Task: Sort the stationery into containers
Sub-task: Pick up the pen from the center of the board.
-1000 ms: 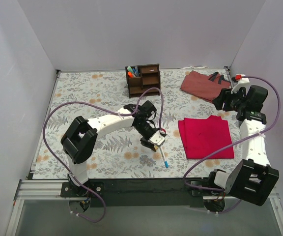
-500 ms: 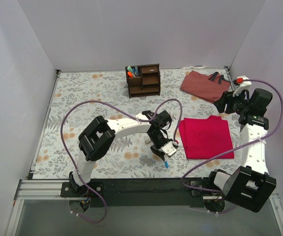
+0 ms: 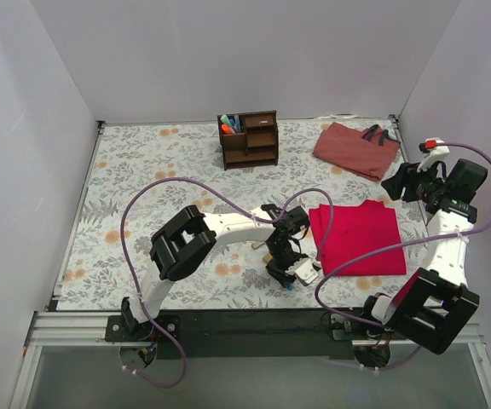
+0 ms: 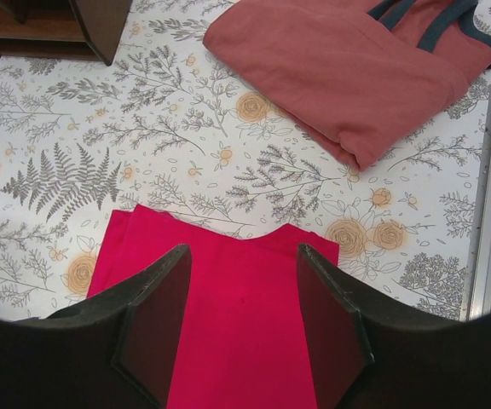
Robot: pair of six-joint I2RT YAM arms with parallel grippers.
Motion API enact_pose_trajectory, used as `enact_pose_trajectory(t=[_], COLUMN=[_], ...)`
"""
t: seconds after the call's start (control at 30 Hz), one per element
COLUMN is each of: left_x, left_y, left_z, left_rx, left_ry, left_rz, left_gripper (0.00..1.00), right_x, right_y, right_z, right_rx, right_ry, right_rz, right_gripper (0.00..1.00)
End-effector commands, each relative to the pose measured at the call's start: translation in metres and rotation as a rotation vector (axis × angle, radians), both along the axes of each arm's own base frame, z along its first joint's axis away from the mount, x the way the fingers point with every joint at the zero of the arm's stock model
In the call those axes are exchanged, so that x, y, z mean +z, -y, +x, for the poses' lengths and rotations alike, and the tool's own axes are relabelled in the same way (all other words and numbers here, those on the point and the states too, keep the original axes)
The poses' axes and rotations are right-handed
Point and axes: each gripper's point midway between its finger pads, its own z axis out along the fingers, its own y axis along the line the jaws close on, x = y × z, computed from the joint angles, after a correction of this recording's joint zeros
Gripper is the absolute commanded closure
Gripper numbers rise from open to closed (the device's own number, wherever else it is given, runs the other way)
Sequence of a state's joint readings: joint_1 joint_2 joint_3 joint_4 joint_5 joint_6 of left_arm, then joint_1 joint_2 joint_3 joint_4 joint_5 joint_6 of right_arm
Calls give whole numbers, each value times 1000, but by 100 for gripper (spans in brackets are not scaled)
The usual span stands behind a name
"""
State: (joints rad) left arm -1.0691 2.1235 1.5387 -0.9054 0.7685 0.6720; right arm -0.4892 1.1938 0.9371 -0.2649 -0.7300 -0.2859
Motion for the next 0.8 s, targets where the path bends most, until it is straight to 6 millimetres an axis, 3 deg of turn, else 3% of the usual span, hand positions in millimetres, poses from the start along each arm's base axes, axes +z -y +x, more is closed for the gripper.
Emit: enact_pose_trajectory(t=[0.0,0.17,0.37,0.47,0.53,0.63,0.73,0.77], left_x=[-1,-13,-32,-30,-24,0,39,56], left_y=[10,11,-10,-14,-12,9,45,58], left_z=[6,8,7,7,9,29,64,84], left_rx=[23,49,53,60,72,118,184,225], left_ry=[56,84,116,123,127,141,172,185], left_rz=[14,49,123,131,115,-11,-216,-290], left_gripper=[69,77,86,95,99,100,100,100], right_x=[16,14,19,20,21,31,40,42], right_y=[6,8,10,10,11,13,16,17], right_z=[3,1,-1,-1,0,2,4,5], right_rx=[25,28,31,25,22,12,-10,-15], right_ry=[52,54,69,67,65,75,74,74], right_rz=[-3,4,-9,-7,-3,3,8,7], right_gripper=[39,40,40,41,41,42,42,43])
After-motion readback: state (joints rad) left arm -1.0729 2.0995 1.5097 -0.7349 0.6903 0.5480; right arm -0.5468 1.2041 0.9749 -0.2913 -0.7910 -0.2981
